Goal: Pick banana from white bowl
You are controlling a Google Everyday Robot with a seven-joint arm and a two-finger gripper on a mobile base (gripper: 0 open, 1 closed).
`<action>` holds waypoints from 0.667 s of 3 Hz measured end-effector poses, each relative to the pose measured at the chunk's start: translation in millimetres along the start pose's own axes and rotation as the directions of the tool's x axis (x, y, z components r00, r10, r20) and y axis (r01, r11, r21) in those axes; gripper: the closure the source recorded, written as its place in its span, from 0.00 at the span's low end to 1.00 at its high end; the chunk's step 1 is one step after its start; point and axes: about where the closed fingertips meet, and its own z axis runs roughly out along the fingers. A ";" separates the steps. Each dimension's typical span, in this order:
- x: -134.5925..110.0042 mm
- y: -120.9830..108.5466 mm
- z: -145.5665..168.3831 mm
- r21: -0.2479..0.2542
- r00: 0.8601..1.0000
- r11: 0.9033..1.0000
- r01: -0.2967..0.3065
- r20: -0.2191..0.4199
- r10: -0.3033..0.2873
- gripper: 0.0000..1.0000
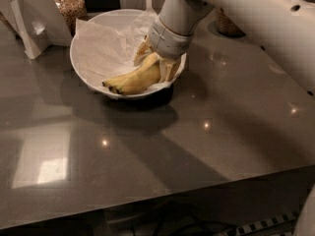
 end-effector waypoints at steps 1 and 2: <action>1.7 5.7 5.7 -0.004 1.000 1.000 -0.017 0.005 0.017 0.42; 2.1 10.2 9.7 0.005 0.999 0.999 -0.034 0.008 0.034 0.57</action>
Offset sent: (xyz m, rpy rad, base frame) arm -0.0060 -0.0099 -0.0168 0.0255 0.0154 -0.0524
